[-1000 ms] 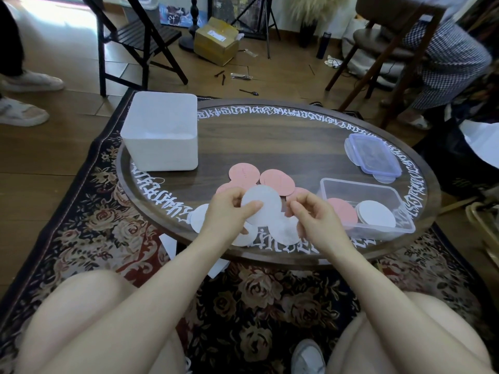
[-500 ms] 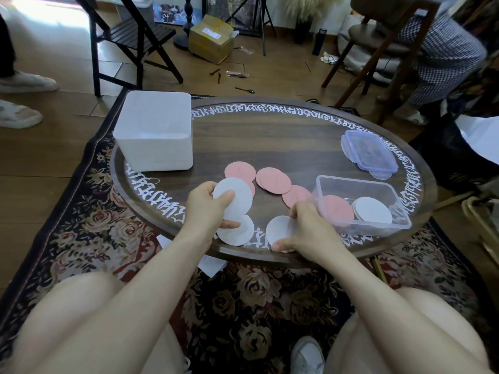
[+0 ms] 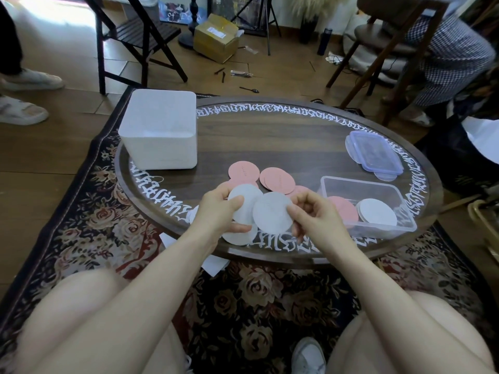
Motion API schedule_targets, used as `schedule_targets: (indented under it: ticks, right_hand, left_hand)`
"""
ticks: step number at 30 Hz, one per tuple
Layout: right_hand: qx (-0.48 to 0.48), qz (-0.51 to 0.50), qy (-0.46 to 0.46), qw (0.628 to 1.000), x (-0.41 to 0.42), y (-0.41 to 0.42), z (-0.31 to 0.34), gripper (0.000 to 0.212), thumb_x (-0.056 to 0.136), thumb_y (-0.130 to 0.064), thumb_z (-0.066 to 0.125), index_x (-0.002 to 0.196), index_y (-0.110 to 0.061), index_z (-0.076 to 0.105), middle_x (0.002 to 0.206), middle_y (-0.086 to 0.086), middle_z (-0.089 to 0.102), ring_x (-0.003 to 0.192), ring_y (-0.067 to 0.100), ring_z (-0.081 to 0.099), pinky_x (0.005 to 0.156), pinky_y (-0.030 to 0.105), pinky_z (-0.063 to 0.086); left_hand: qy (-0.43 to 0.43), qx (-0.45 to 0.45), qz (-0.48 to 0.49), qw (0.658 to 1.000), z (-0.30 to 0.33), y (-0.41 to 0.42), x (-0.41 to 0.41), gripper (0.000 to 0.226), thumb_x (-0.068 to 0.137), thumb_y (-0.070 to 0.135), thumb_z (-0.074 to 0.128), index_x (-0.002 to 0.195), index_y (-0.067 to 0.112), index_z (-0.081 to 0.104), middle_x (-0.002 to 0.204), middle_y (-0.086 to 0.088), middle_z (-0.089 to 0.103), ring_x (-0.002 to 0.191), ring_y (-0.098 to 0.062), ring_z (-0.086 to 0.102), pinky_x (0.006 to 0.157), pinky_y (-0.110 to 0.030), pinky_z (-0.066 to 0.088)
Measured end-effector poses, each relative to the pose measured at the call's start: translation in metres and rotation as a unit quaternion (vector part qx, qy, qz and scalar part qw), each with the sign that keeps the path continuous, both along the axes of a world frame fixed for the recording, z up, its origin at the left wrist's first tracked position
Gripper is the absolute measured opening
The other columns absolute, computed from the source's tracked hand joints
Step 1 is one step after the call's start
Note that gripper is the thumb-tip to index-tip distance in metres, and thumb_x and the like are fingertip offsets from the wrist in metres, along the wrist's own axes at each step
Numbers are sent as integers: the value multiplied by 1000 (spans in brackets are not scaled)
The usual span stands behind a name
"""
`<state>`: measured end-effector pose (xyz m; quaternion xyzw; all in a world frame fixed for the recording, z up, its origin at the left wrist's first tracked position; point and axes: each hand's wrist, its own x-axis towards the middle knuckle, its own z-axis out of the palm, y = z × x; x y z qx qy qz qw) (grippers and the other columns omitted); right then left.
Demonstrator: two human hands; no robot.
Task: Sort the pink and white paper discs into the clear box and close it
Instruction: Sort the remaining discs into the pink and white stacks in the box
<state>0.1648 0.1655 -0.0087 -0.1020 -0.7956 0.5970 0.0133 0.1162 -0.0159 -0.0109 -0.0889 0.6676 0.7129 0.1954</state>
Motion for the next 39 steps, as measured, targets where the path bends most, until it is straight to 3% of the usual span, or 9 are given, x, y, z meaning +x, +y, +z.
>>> schedule_targets:
  ticks: [3, 7, 12, 15, 19, 22, 26, 33, 39]
  right_hand:
    - [-20, 6, -7, 1000, 0, -4, 0, 8, 93, -8, 57, 86, -8, 55, 50, 6, 52, 36, 15, 46, 35, 22, 38]
    - [-59, -4, -5, 998, 0, -8, 0, 10, 92, -11, 59, 84, -8, 53, 51, 4, 57, 33, 15, 44, 32, 20, 35]
    - [-60, -18, 23, 998, -2, -10, -2, 13, 90, -14, 63, 85, -7, 53, 60, 7, 61, 36, 11, 44, 36, 19, 34]
    - [115, 12, 69, 991, -5, -8, -10, 13, 85, -18, 69, 85, -20, 56, 76, -9, 58, 53, 0, 44, 56, 17, 40]
    - [329, 171, 94, 924, -5, -12, -16, 32, 78, -22, 72, 107, -28, 59, 106, -17, 52, 82, -9, 46, 72, 28, 43]
    - [396, 291, 104, 864, -7, -18, -21, 42, 82, -20, 67, 121, -31, 58, 124, -14, 48, 107, 9, 49, 85, 35, 47]
    - [462, 327, 96, 819, -6, -22, -17, 35, 87, -24, 62, 121, -33, 59, 125, -11, 51, 105, 17, 51, 84, 37, 46]
    - [510, 242, 36, 825, 3, -7, -6, 34, 82, -50, 63, 108, -30, 57, 115, -11, 46, 82, 6, 45, 64, 28, 33]
    - [507, 215, 10, 835, 9, -1, -3, 35, 81, -51, 63, 103, -26, 54, 111, -11, 49, 86, 14, 54, 71, 34, 45]
  left_hand:
    - [-21, -5, -27, 999, 4, 2, 4, 19, 98, 16, 46, 98, 9, 64, 119, -20, 60, 91, -32, 66, 56, -34, 60]
    - [-13, 14, -67, 998, 7, 4, 10, 22, 97, 23, 52, 103, 6, 65, 109, -18, 66, 87, -29, 69, 60, -36, 60]
    - [21, 23, -45, 998, 10, 6, 13, 15, 87, 8, 65, 101, 5, 66, 103, -11, 66, 88, -26, 67, 56, -39, 60]
    - [32, 29, 66, 997, 12, 1, 4, 5, 87, 4, 63, 86, 9, 63, 97, -10, 61, 81, -23, 64, 50, -36, 59]
    - [49, 15, 177, 983, 12, -13, -9, 3, 91, 5, 57, 93, 6, 59, 100, -10, 60, 76, -22, 66, 57, -34, 60]
    - [47, 11, 211, 976, 12, -19, -12, 10, 93, 4, 51, 101, 7, 57, 110, -12, 58, 92, -29, 64, 63, -31, 60]
    - [33, 17, 209, 977, 13, -21, -11, 12, 94, 5, 49, 103, 7, 56, 115, -13, 58, 78, -23, 65, 66, -31, 60]
    - [25, 26, 211, 977, 16, -20, -11, 12, 95, 5, 49, 105, 7, 56, 118, -13, 55, 92, -33, 65, 64, -30, 60]
    - [25, 22, 180, 983, 14, -15, -9, 13, 94, 5, 50, 104, 5, 57, 118, -13, 55, 80, -23, 64, 71, -38, 60]
